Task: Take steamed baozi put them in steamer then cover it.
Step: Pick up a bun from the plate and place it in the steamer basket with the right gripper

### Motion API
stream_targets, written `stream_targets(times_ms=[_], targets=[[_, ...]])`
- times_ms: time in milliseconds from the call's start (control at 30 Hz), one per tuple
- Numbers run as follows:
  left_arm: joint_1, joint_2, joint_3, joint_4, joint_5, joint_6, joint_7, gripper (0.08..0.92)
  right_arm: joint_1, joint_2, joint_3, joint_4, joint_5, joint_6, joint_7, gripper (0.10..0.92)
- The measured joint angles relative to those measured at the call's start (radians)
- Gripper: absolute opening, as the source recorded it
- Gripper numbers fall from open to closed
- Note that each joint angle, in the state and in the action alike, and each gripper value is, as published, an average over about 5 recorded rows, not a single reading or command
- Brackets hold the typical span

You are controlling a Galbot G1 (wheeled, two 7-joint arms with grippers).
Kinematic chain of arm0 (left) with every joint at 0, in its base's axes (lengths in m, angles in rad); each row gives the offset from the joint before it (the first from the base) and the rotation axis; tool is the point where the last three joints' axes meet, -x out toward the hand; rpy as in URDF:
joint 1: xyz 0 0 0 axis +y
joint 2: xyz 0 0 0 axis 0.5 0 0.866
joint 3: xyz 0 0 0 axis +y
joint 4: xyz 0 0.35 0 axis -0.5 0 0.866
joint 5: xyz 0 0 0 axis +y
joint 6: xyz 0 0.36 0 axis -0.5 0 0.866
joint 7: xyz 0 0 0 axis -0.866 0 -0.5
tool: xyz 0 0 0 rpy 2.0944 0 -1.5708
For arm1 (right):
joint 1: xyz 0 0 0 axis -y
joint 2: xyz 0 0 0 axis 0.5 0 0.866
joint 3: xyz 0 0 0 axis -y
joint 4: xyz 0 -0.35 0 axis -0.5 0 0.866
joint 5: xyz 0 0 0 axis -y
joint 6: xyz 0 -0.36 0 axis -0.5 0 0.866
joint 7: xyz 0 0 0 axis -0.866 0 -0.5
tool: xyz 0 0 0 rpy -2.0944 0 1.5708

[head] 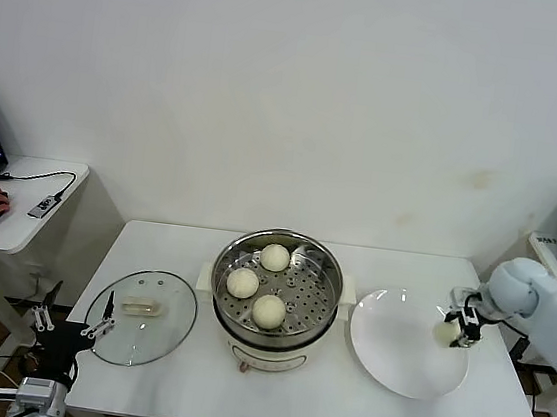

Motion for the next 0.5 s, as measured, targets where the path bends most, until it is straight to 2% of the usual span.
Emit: stream_targets(times_ms=[233,500], targets=[[-0.011,0.006,0.01,0.0,-0.006,0.0,0.0,0.823,0.3,0.012,-0.226,0.1,0.16,-0.074,0.01,0.557],[-0.023,0.006,0.016,0.009,-0.009,-0.002,-0.001,0.823,0.578,0.124,-0.424,0.174,0.388,-0.201,0.062,0.565]])
